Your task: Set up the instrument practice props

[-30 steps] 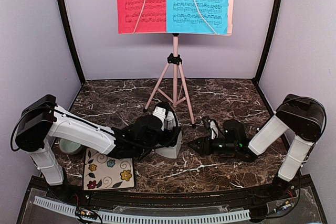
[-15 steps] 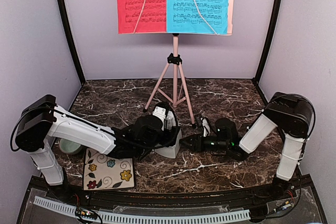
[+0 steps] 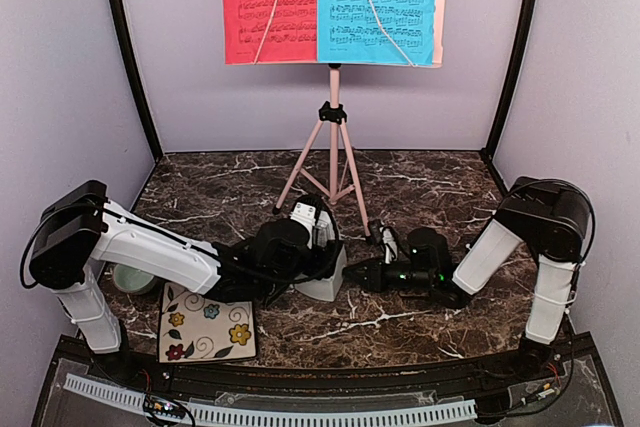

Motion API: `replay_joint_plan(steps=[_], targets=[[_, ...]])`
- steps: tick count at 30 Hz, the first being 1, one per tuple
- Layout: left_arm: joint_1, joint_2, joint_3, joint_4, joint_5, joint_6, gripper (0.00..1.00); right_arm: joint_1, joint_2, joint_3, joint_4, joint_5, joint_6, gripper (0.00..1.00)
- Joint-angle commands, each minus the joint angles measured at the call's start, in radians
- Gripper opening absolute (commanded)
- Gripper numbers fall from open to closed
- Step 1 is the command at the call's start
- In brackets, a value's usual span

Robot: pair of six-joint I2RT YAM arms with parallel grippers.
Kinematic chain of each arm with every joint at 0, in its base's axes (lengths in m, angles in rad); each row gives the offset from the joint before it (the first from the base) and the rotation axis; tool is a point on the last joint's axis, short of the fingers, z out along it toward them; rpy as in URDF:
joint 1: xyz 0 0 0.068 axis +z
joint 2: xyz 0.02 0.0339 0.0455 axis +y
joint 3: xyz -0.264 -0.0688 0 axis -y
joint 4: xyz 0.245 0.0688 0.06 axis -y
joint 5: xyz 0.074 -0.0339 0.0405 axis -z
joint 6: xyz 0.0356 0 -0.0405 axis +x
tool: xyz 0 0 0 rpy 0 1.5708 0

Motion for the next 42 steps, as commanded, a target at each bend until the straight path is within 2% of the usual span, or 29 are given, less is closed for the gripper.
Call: replay_joint_plan(steps=[1, 8, 13, 19, 28, 36, 42], targets=[[0.002, -0.013, -0.02, 0.067, 0.046, 0.006, 0.28, 0.003, -0.013, 0.009, 0.017, 0.01, -0.028, 0.2], [0.002, -0.044, -0.062, 0.144, 0.082, 0.035, 0.19, 0.002, -0.026, 0.02, -0.031, 0.038, -0.033, 0.0], [0.002, -0.062, -0.08, 0.189, 0.112, 0.066, 0.13, 0.002, -0.056, 0.018, -0.045, 0.042, -0.036, 0.0], [0.002, -0.105, -0.137, 0.303, 0.134, 0.144, 0.01, -0.007, -0.12, 0.016, -0.06, 0.012, 0.006, 0.0], [-0.013, -0.197, -0.239, 0.531, 0.267, 0.37, 0.0, -0.077, -0.153, -0.012, 0.128, -0.117, 0.267, 0.0], [-0.112, -0.222, -0.261, 0.66, 0.215, 0.672, 0.0, -0.09, -0.135, -0.045, 0.327, -0.128, 0.526, 0.0], [-0.12, -0.22, -0.245, 0.617, 0.178, 0.654, 0.0, -0.104, -0.05, -0.064, 0.497, -0.148, 0.674, 0.0]])
